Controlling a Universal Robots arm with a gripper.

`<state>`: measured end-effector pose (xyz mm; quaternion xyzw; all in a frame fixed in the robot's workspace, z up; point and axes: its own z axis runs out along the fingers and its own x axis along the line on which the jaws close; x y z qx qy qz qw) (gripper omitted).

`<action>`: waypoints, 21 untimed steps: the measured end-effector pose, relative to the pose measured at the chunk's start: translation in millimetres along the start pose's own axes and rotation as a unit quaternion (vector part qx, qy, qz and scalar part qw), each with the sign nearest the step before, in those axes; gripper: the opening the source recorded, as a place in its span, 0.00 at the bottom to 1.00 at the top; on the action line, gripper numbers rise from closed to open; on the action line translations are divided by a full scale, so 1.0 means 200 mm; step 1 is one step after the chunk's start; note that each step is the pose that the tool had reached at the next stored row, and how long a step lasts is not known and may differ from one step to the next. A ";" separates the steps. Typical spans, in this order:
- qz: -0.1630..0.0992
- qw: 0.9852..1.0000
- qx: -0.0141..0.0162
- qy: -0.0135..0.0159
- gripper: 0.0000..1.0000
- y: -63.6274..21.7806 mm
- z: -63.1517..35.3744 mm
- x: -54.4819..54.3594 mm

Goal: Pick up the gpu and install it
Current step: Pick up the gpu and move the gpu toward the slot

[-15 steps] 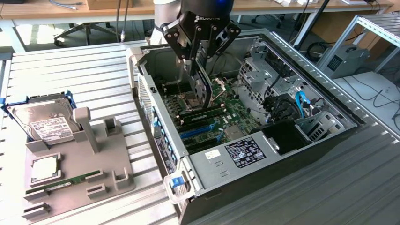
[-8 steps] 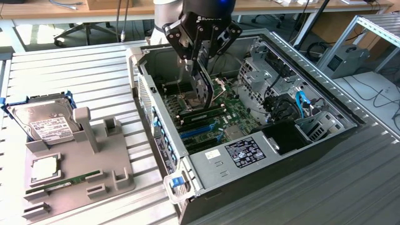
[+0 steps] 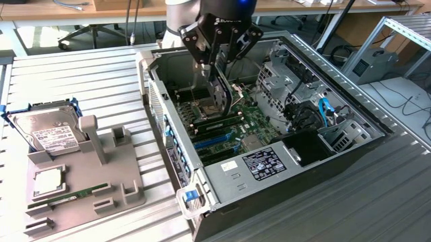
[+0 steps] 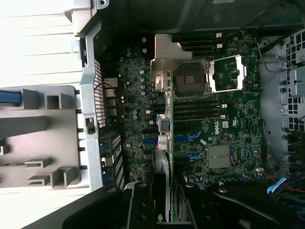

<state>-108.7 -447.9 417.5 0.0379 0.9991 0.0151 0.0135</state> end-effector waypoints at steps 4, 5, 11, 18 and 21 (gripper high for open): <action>0.000 1.000 0.000 0.000 0.27 0.001 0.004 -0.01; 0.000 1.000 0.000 0.000 0.27 0.001 0.004 -0.02; 0.000 1.000 0.000 0.000 0.27 0.002 0.009 -0.03; 0.000 1.000 0.000 0.000 0.27 0.004 0.013 -0.05; 0.000 1.000 0.000 0.000 0.27 0.004 0.015 -0.06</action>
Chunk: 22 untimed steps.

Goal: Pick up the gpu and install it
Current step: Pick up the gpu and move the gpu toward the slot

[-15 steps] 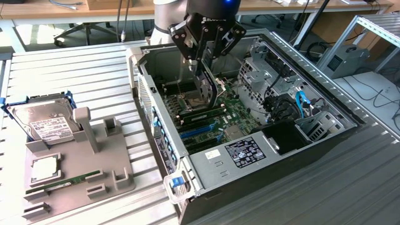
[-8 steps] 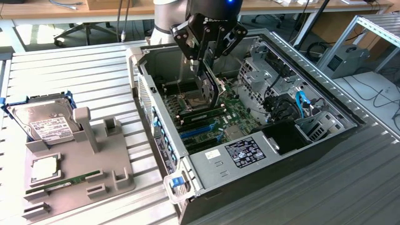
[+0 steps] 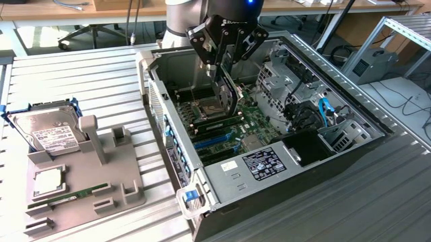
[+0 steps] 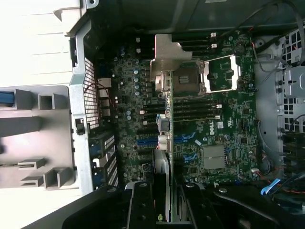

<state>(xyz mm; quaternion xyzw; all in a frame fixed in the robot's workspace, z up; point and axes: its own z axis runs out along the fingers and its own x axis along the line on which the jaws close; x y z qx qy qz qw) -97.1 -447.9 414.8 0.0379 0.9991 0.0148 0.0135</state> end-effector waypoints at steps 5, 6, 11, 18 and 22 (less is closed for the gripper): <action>0.000 1.000 0.000 0.000 0.27 0.001 0.004 -0.01; 0.000 1.000 0.000 0.000 0.27 0.001 0.005 -0.02; 0.000 1.000 0.000 0.000 0.27 0.002 0.010 -0.03; 0.000 1.000 0.000 0.000 0.27 0.004 0.016 -0.05; 0.000 1.000 0.000 0.000 0.27 0.004 0.019 -0.07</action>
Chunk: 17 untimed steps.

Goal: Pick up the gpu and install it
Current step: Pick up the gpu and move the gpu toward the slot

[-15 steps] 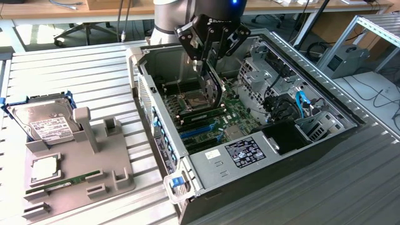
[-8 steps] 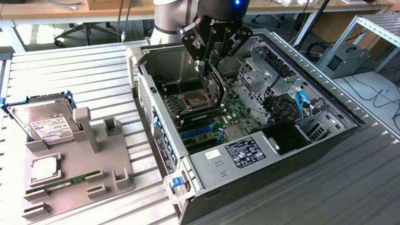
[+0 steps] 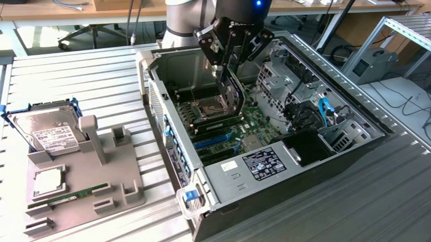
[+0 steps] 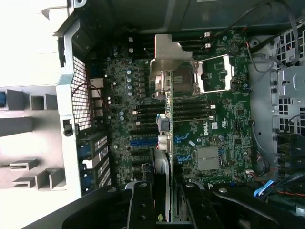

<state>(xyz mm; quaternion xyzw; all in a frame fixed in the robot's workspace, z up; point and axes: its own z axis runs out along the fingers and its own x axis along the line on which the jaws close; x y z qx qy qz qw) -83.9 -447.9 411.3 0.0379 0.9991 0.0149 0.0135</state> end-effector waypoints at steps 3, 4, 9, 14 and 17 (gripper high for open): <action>0.000 1.000 0.000 0.000 0.27 0.001 0.002 -0.01; 0.000 1.000 0.000 0.000 0.27 0.001 0.003 -0.01; 0.000 1.000 0.000 0.000 0.27 0.002 0.007 -0.02; 0.000 1.000 0.000 0.000 0.27 0.002 0.012 -0.03; 0.000 1.000 0.000 0.000 0.27 0.003 0.015 -0.04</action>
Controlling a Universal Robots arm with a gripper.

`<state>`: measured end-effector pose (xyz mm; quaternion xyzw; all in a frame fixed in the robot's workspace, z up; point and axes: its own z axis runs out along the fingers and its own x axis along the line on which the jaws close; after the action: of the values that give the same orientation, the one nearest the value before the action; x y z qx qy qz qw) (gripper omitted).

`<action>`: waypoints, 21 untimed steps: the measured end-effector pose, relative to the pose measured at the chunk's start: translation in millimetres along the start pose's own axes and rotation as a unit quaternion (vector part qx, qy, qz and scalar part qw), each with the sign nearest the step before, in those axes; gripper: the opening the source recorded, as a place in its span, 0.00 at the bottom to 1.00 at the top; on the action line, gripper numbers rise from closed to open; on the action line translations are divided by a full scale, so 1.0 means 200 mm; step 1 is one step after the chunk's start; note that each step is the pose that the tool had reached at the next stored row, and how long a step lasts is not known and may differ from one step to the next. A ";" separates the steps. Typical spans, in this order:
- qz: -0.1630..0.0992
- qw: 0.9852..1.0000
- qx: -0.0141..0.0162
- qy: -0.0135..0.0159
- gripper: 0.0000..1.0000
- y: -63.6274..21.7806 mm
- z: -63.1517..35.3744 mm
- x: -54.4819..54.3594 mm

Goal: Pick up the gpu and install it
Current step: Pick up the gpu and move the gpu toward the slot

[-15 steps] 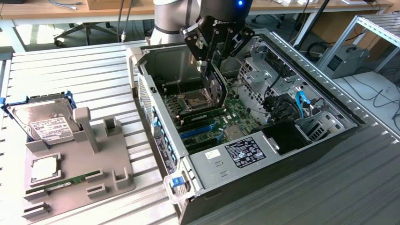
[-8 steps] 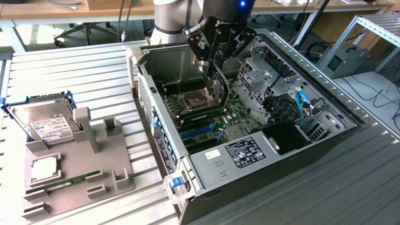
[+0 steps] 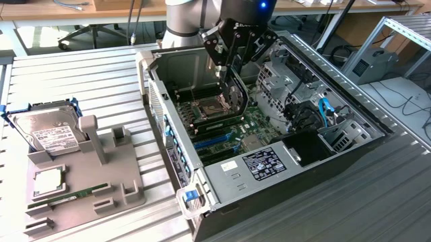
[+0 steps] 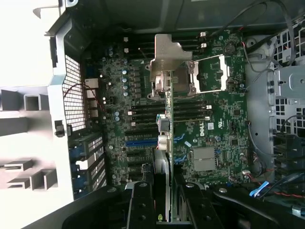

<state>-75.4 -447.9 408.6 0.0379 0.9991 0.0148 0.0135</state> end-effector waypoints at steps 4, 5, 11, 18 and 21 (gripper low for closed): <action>0.000 1.000 0.000 0.000 0.27 0.001 0.005 -0.01; 0.000 1.000 0.000 0.000 0.27 0.001 0.006 -0.01; 0.000 1.000 0.000 0.000 0.27 0.002 0.012 -0.03; 0.000 1.000 0.000 0.000 0.27 0.003 0.018 -0.05; 0.000 1.000 0.000 0.000 0.27 0.004 0.020 -0.06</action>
<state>-63.2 -447.9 405.0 0.0379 0.9991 0.0149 0.0135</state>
